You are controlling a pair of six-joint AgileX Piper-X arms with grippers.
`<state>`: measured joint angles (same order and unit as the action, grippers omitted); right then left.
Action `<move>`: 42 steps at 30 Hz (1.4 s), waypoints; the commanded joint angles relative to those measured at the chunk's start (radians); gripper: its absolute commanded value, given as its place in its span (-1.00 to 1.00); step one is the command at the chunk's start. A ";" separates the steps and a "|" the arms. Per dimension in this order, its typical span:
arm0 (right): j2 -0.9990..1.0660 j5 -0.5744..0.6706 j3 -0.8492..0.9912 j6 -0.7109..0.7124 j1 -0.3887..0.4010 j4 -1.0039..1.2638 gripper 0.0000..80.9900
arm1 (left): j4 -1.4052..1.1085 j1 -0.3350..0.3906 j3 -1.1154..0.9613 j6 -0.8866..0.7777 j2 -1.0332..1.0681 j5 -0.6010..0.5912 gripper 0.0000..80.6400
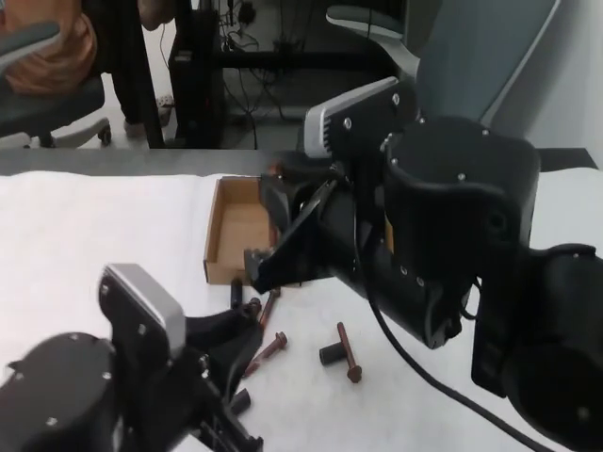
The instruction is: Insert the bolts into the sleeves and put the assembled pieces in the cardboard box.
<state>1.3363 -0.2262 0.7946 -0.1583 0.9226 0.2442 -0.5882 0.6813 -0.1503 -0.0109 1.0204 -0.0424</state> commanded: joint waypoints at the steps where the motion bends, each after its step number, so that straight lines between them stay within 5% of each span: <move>1: -0.006 0.020 -0.007 0.003 0.005 0.030 -0.99 | -0.170 0.008 0.000 -0.012 0.059 0.023 -0.95; 27: 0.056 0.022 -0.006 0.057 0.037 0.196 -0.99 | -0.253 0.008 0.000 -0.100 0.096 0.020 -0.95; 42: 0.051 -0.064 -0.006 0.092 0.053 0.156 -0.99 | -0.272 0.003 0.000 -0.095 0.096 0.147 -0.95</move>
<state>1.3976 -0.2816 0.7840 -0.0731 0.9706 0.3886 -0.8216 0.6858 -0.1476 -0.1085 1.1176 0.0960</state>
